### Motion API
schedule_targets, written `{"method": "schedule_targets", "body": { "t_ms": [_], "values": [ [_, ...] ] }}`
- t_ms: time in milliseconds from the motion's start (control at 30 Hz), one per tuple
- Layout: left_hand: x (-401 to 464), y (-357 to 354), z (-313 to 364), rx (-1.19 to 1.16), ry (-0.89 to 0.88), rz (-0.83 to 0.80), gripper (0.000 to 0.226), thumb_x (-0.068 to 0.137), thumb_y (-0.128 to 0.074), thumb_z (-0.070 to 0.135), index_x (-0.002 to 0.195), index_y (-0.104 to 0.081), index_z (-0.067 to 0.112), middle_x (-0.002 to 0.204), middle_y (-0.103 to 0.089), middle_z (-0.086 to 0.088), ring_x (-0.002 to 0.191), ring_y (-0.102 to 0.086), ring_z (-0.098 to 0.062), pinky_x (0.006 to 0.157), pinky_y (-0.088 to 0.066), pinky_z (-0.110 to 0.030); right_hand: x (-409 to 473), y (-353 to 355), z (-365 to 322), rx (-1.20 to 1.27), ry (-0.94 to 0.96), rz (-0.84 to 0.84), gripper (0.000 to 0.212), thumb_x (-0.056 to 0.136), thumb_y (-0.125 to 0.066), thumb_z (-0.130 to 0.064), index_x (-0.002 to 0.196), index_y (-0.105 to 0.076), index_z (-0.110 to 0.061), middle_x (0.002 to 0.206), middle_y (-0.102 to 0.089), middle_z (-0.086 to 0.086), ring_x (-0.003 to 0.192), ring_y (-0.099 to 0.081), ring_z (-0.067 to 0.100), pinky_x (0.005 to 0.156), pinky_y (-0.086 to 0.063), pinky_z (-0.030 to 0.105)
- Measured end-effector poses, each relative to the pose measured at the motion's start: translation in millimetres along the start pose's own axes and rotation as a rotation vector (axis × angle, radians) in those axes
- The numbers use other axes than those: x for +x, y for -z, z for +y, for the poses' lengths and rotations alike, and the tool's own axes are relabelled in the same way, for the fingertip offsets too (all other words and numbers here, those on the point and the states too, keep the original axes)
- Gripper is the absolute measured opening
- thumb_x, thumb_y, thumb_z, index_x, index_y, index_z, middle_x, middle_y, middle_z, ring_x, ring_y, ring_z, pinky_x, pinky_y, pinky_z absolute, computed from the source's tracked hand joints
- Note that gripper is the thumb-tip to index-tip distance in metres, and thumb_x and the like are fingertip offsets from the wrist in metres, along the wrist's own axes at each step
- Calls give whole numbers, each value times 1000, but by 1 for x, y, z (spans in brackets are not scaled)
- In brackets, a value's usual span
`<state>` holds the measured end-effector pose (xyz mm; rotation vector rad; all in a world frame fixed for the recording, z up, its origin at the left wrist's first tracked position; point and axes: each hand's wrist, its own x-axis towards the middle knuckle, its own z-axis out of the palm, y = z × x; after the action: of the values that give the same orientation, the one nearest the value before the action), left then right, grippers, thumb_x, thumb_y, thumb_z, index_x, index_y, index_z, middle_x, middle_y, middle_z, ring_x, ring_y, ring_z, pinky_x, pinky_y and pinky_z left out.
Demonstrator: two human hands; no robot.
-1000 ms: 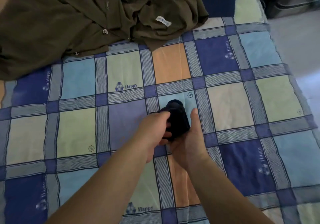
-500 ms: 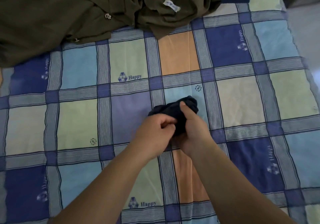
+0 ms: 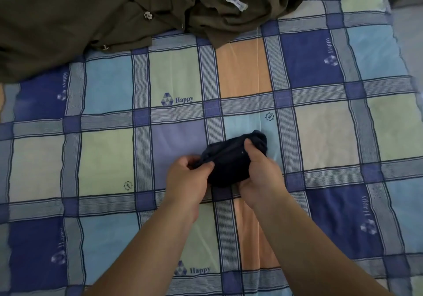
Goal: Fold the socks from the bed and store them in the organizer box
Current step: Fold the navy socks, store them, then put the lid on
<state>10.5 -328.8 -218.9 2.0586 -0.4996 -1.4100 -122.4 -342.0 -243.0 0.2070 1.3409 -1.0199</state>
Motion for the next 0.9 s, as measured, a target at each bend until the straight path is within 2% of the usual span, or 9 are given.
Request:
{"method": "schedule_targets", "body": {
  "t_ms": [100, 267, 367, 433, 567, 667, 733, 800, 900],
  "values": [
    [-3, 2, -5, 8, 10, 42, 19, 78, -76, 19, 93, -66, 23, 88, -71, 4, 77, -67, -9, 60, -49, -22, -4, -5, 1, 0, 2, 36, 13, 87, -74, -27, 92, -67, -18, 72, -77, 4, 66, -75, 26, 56, -59, 42],
    [-5, -7, -5, 52, -14, 41, 25, 78, -73, 22, 101, -64, 20, 90, -72, 1, 79, -69, -15, 63, -57, -29, -22, -11, 5, -94, 46, -85, 17, 86, -74, -12, 102, -69, -9, 84, -78, 11, 76, -76, 27, 58, -59, 35],
    [-17, 6, -3, 19, -13, -55, 25, 79, -74, 31, 100, -62, 25, 91, -71, 7, 80, -68, -8, 60, -54, -18, -32, -10, 2, -123, 18, -108, 11, 85, -71, 0, 95, -69, -5, 82, -77, 15, 73, -76, 29, 57, -60, 36],
    [-35, 29, -7, 20, 71, -171, 18, 84, -71, 33, 99, -64, 26, 93, -73, 5, 83, -70, -12, 67, -56, -26, -42, -4, -4, -130, -36, -62, 15, 85, -71, -3, 100, -66, -4, 86, -77, 16, 77, -75, 32, 61, -61, 42],
    [-93, 97, -35, 369, 151, -236, 10, 91, -60, 27, 93, -64, 18, 87, -71, -6, 79, -69, -23, 69, -57, -36, -85, 24, -14, -166, -135, -2, 28, 89, -67, -4, 116, -61, -6, 102, -71, 14, 95, -69, 31, 64, -60, 38],
    [-153, 157, -65, 782, 146, -297, 14, 91, -55, 31, 87, -59, 18, 83, -67, -3, 71, -61, -16, 63, -46, -26, -138, 52, -11, -232, -185, 48, 36, 88, -68, -3, 123, -58, -3, 113, -69, 18, 101, -67, 35, 69, -59, 41],
    [-193, 192, -82, 893, 182, -325, 13, 91, -52, 31, 80, -54, 24, 82, -65, 3, 72, -59, -11, 67, -46, -24, -177, 74, -5, -284, -219, 92, 40, 86, -70, 0, 124, -57, 0, 114, -68, 21, 102, -66, 38, 71, -59, 44],
    [-230, 223, -94, 969, 180, -272, 19, 93, -49, 35, 75, -47, 28, 88, -62, 8, 86, -62, -9, 76, -45, -19, -220, 90, 1, -361, -228, 102, 41, 85, -70, 3, 123, -57, 3, 110, -69, 22, 99, -67, 40, 66, -60, 43],
    [-282, 262, -105, 997, 205, -313, 23, 97, -45, 35, 74, -40, 36, 93, -56, 15, 112, -59, -8, 91, -40, -15, -282, 107, 3, -451, -177, 152, 40, 86, -68, 5, 124, -55, 6, 108, -67, 22, 96, -66, 39, 67, -58, 43]
  ]
}}
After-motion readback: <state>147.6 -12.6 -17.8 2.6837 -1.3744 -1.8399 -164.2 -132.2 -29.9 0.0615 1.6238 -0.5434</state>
